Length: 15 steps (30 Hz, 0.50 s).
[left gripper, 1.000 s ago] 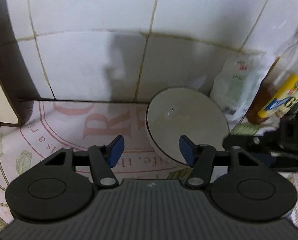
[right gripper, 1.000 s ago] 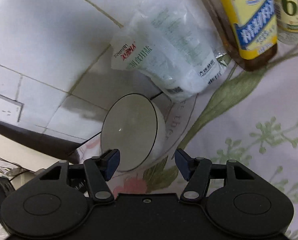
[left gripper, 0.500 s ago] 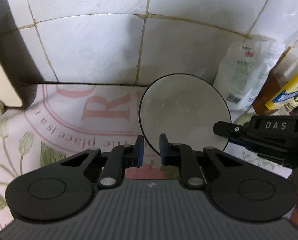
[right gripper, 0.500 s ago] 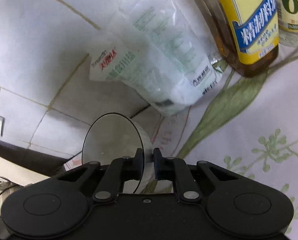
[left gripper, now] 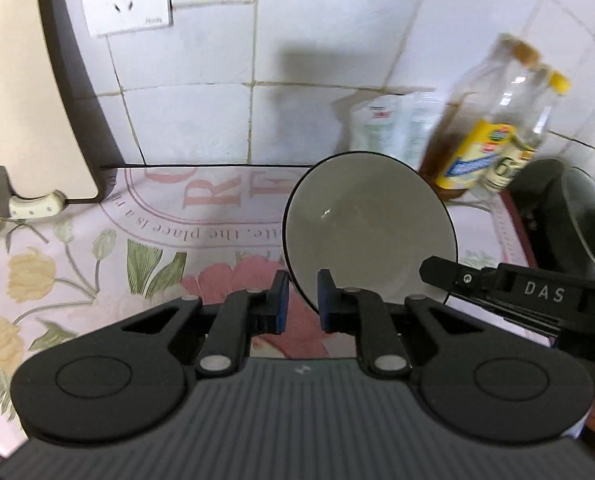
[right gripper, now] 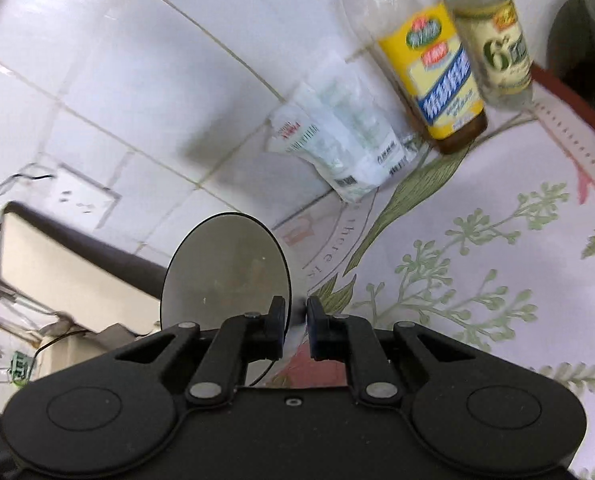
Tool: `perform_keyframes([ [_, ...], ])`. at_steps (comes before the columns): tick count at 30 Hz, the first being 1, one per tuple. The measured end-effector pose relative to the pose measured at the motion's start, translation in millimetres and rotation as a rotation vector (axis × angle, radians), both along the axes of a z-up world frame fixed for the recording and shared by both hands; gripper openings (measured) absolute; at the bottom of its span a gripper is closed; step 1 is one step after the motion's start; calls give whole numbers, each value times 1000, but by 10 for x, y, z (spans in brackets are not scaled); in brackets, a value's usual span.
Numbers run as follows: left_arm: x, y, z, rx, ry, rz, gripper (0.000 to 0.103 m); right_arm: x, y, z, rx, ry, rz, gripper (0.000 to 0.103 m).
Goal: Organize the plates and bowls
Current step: 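Carry the third bowl with both tools and lower it onto the bowl stack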
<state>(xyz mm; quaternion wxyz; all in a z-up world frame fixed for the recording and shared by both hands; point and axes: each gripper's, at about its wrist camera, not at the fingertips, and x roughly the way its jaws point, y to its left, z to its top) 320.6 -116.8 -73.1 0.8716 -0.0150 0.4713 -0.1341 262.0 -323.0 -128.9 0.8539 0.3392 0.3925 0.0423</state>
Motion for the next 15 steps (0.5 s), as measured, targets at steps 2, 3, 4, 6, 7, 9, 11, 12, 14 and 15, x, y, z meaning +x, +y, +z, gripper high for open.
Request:
perform_keyframes([
  [2, -184, -51, 114, 4, -12, -1, 13, -182, -50, 93, 10, -22, -1, 15],
  [3, -274, -82, 157, 3, -14, 1, 13, -259, -70, 115, 13, -30, -2, 15],
  [4, -376, -114, 195, 4, -17, 1, 13, -346, -89, 148, 5, -40, 2, 15],
  [6, -553, -167, 259, 5, -28, 4, 13, -490, -124, 180, -1, -56, 7, 15],
  [7, -635, -187, 283, 4, -31, 4, 13, -564, -150, 200, -1, -60, 11, 15],
  [9, -792, -240, 304, -4, -33, 7, 13, -705, -188, 222, -13, -68, 17, 15],
  [11, -922, -297, 303, -27, -37, 10, 14, -860, -244, 235, -32, -71, 12, 15],
  [12, -974, -325, 291, -46, -39, 12, 14, -920, -262, 206, -41, -77, -5, 15],
  [14, -1089, -398, 251, -57, -39, 18, 13, -1046, -306, 174, -49, -82, -52, 15],
  [15, -1127, -437, 224, -48, -36, 22, 13, -1080, -324, 155, -56, -73, -55, 15],
])
